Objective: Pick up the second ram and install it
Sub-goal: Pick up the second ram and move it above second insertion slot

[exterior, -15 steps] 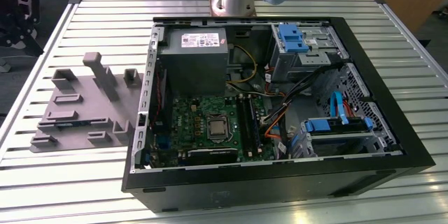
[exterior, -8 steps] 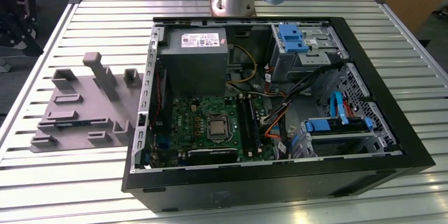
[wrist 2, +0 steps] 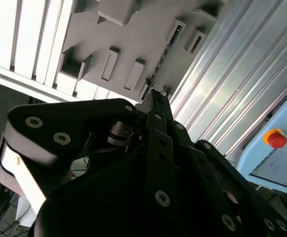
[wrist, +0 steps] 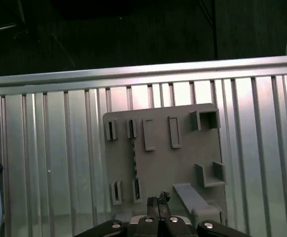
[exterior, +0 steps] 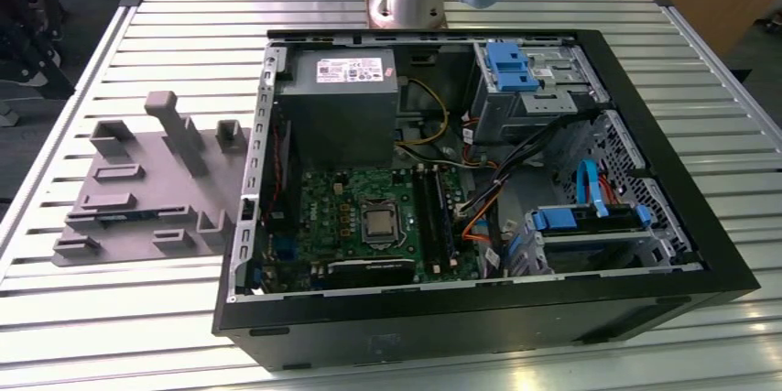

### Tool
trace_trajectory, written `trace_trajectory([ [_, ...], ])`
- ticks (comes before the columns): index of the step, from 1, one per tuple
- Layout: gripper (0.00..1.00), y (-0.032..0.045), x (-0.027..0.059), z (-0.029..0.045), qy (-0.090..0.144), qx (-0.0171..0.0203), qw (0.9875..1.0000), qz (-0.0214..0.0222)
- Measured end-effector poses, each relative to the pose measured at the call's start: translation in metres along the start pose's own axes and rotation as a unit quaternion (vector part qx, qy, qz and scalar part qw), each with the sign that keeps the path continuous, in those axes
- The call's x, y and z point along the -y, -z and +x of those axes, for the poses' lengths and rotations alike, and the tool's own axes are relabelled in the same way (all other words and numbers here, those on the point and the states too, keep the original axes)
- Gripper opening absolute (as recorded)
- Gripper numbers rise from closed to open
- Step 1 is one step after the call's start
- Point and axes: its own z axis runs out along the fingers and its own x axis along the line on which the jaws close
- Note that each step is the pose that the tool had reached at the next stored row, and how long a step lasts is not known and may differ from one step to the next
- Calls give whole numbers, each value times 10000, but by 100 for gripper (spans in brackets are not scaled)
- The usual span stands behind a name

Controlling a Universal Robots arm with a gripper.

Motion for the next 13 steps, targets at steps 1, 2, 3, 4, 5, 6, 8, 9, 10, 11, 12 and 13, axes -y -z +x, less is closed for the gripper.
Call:
trace_trajectory([
  [1,11,0,0,0,0,0,10000,0],
  [2,11,-1,0,0,1,0,10000,0],
  [3,11,-1,0,0,1,0,10000,0],
  [4,17,-1,0,0,1,0,10000,1],
  [5,17,-1,0,0,1,0,10000,0],
  [6,23,-3,-1,0,1,0,10000,0],
  [8,29,-16,0,1,1,1,10000,2],
  [9,29,-26,0,1,1,0,10000,1],
  [10,36,-38,0,2,1,0,10000,1],
  [11,36,-55,0,2,1,0,10000,0],
  [12,36,-72,0,4,1,0,10000,1],
  [13,36,-92,0,5,2,0,10000,2],
])
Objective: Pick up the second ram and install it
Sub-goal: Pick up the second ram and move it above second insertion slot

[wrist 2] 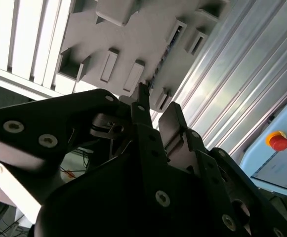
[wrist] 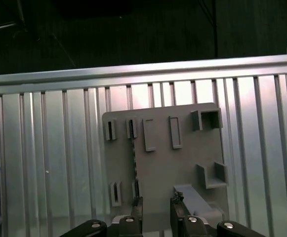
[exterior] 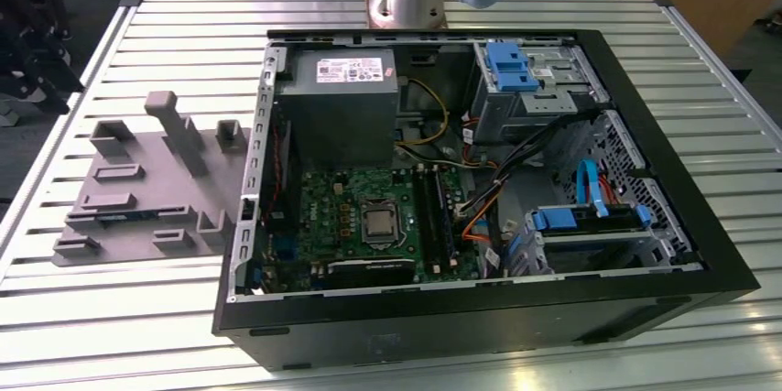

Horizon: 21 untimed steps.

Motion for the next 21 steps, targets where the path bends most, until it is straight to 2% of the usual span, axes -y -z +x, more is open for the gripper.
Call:
trace_trajectory([
  [9,36,-142,3,9,-1,0,10000,1],
  [21,36,-157,5,14,5,0,10000,1],
])
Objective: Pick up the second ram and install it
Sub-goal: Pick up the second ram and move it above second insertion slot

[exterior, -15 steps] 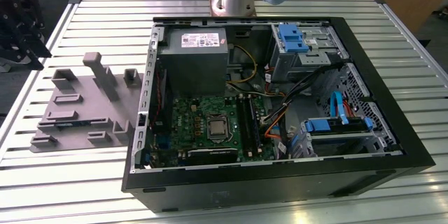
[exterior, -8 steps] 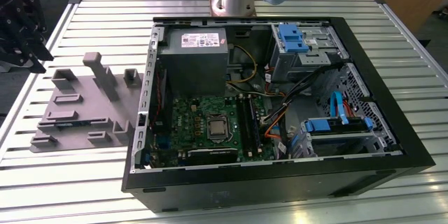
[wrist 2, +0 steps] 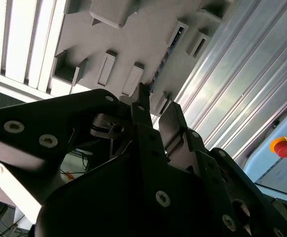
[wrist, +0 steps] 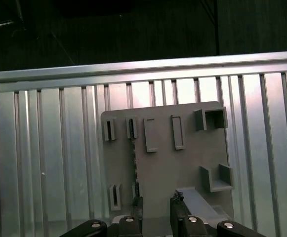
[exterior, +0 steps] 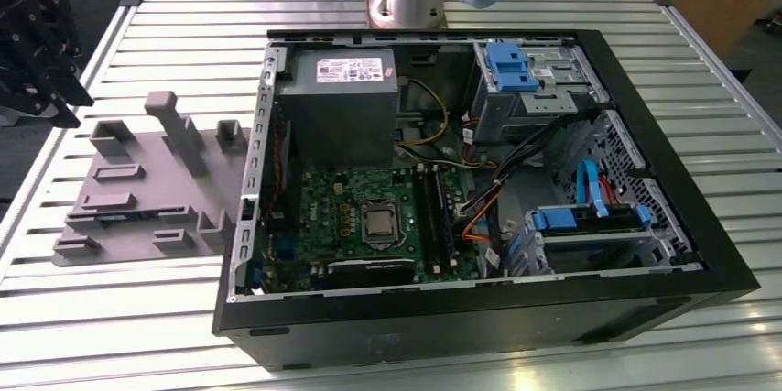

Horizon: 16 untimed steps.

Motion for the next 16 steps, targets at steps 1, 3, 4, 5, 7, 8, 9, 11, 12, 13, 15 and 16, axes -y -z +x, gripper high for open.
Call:
trace_trajectory([
  [1,36,-1,0,0,19,0,10000,0],
  [3,36,-4,0,0,120,-3,9999,-2],
  [4,36,-9,-1,2,192,-5,9998,-4],
  [5,36,-15,-5,5,221,-6,9998,-4],
  [7,36,-28,-11,8,234,-7,9997,-5],
  [8,36,-37,-15,9,236,-7,9997,-5],
  [9,36,-45,-18,10,238,-7,9997,-5],
  [11,36,-55,-24,12,243,-8,9997,-6],
  [12,36,-58,-25,12,245,-8,9997,-6],
  [13,36,-60,-25,12,245,-8,9997,-6],
  [15,36,-64,-26,12,246,-7,9997,-6],
  [16,36,-68,-25,12,246,-7,9997,-5],
])
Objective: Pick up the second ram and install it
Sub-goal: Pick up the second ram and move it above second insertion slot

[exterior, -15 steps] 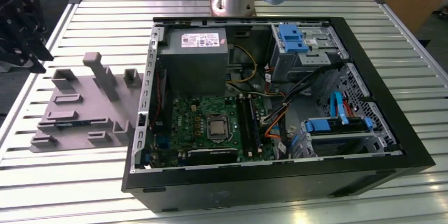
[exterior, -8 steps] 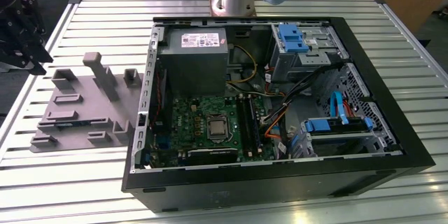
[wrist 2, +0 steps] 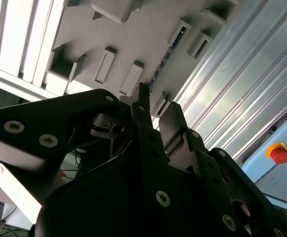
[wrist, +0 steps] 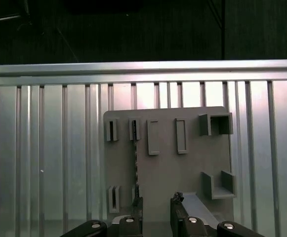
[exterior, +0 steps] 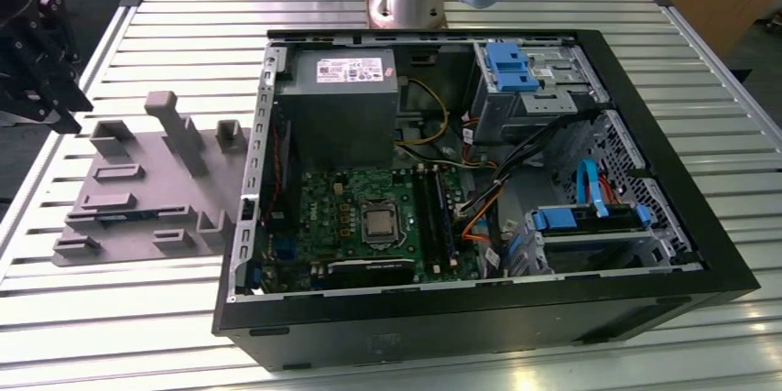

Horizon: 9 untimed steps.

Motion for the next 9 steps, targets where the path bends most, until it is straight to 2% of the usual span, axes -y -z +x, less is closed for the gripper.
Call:
trace_trajectory([
  [9,36,-18,0,1,0,0,10000,0],
])
